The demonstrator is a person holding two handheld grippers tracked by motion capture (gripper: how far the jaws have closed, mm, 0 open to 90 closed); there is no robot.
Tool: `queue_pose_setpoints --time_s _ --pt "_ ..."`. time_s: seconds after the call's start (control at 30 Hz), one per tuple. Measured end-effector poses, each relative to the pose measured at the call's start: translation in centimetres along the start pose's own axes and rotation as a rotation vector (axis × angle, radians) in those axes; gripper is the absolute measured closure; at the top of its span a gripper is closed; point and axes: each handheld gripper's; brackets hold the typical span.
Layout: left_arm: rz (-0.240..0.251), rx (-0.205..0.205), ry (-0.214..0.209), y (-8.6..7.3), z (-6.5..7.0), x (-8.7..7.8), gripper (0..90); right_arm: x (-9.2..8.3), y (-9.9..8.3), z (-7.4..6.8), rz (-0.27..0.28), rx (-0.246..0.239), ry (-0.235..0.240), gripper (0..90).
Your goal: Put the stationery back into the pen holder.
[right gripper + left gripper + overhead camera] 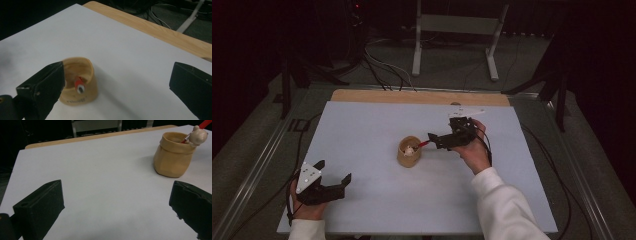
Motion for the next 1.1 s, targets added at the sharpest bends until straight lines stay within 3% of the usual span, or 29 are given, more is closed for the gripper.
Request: queue_pose_setpoints --time_s 0.3,1.1 --pt "-0.006 -0.002 0.007 0.0 -0.1 0.0 0.2 -1.8 -2.2 1.5 0.028 0.033 -0.045 0.2" --pt "-0.006 -0.005 0.009 0.3 -0.1 0.0 0.2 -5.5 -7.0 3.6 0.103 0.033 -0.176 0.2"
Point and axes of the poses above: each handheld gripper's, and its own axes: x roughly forward along the jaws, y roughly out of its top, z roughly to its right, and after that the axes turned 8 degrees about -z, right-handed
